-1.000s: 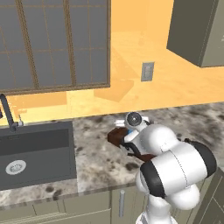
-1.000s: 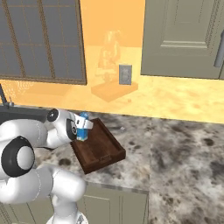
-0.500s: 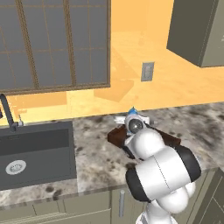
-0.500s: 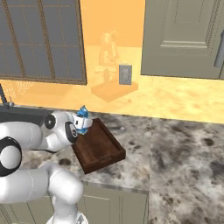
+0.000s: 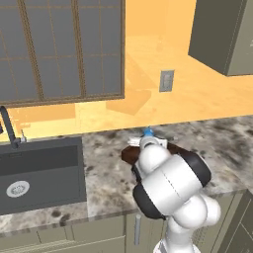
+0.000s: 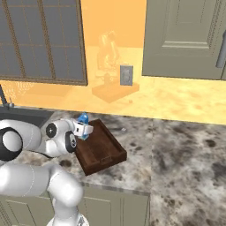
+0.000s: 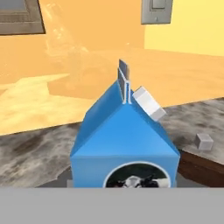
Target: Take out the milk from the fridge and place it on the tray on the counter. Then take the sugar cube near the tray and place it in the tray.
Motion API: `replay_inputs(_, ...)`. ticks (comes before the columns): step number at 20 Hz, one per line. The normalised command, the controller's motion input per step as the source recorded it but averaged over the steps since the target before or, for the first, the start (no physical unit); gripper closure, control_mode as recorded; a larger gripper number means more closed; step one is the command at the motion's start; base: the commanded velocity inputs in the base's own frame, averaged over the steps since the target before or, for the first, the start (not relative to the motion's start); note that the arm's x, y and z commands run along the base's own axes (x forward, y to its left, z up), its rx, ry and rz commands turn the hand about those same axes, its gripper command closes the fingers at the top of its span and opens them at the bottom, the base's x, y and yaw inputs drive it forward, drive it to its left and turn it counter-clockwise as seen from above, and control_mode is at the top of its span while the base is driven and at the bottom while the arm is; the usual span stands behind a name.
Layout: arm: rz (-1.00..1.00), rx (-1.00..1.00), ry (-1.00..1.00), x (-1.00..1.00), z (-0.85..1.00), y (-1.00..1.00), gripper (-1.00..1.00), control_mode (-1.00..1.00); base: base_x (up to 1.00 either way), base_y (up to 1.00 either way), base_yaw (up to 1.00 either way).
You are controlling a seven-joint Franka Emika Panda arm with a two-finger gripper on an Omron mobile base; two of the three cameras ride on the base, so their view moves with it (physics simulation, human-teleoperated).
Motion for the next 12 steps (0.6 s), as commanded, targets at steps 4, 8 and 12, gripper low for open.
replay_inputs(4,0.00,0.00,0.09,-0.03,-0.13,0.00,1.00,-1.00,0.00,0.00,0.00)
replay_inputs(8,0.00,0.00,0.07,0.00,-0.14,0.00,1.00,-1.00,0.00,0.00,0.00)
replay_inputs(12,0.00,0.00,0.02,-0.15,-0.04,-0.03,-1.00,-1.00,0.00,0.00,0.00)
